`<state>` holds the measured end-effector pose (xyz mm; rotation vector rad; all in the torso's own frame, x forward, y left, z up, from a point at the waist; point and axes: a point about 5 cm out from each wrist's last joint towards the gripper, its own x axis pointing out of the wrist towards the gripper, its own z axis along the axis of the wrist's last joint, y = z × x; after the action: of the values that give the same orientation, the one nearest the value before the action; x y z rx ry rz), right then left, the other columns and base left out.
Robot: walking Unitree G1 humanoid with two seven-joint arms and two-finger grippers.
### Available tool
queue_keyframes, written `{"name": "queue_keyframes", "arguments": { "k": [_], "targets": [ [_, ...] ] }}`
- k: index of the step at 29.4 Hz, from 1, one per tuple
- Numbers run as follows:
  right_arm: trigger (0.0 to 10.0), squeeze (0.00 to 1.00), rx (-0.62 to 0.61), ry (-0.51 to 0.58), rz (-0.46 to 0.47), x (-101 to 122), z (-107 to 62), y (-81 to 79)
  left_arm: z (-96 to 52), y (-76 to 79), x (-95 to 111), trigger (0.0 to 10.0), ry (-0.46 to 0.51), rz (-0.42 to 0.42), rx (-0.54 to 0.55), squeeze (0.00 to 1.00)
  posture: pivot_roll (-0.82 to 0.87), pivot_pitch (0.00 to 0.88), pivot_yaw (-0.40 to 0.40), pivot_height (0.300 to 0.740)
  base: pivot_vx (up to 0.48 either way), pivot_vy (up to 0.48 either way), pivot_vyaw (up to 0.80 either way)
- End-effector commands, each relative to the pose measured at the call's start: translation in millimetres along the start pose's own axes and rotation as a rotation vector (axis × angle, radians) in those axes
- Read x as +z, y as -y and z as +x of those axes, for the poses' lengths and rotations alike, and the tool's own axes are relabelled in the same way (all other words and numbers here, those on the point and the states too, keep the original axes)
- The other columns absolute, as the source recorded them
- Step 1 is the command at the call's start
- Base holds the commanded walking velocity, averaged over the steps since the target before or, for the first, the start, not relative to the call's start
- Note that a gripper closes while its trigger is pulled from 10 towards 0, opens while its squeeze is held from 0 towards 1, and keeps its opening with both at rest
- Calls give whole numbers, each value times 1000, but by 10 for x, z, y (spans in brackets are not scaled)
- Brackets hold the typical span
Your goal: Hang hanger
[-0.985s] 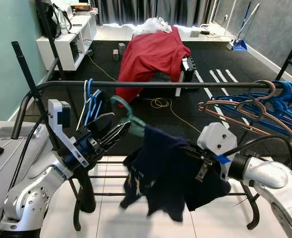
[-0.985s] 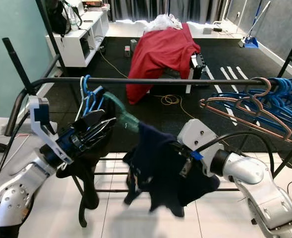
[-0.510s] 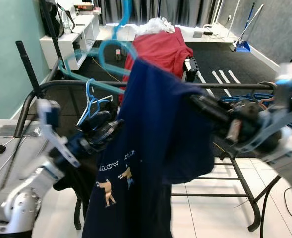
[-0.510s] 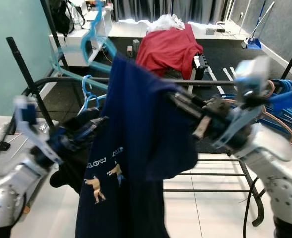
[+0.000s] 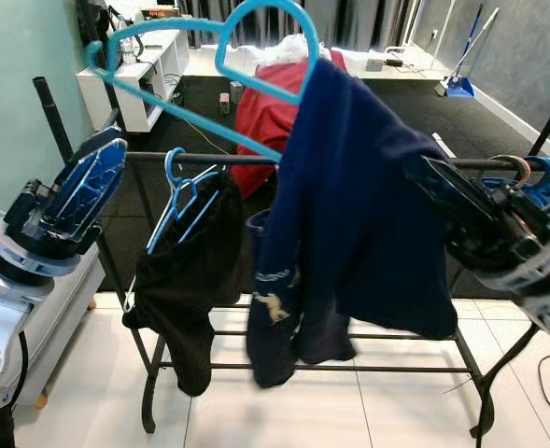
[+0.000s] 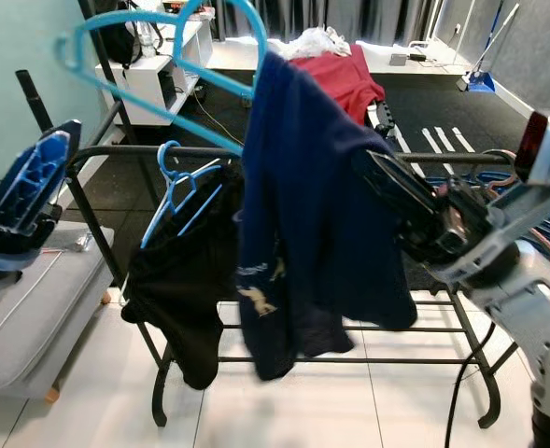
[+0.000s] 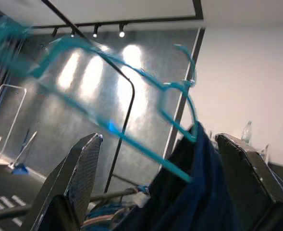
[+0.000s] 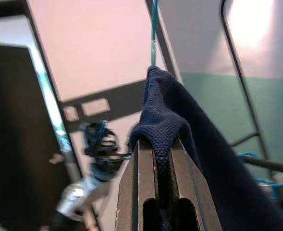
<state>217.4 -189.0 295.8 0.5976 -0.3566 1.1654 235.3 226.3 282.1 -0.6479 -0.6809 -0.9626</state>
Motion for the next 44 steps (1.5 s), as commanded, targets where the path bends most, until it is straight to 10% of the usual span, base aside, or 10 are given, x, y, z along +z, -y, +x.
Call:
{"name": "queue_keyframes", "arguments": {
  "k": [1, 29, 44],
  "targets": [
    [0, 0, 73, 52, 28, 66, -14, -91, 3, 10, 47, 10000, 63, -29, -6, 0, -97, 0, -28, 740, 0, 0, 0],
    [0, 0, 131, 134, 136, -99, 343, -54, 163, 163, -259, 10000, 162, -318, -125, 0, -84, 0, -17, 740, 0, 0, 0],
    [0, 0, 144, 131, 158, -121, 337, -1, 144, 537, -532, 10000, -53, -409, -324, 0, -83, 0, -21, 740, 0, 0, 0]
  ]
}}
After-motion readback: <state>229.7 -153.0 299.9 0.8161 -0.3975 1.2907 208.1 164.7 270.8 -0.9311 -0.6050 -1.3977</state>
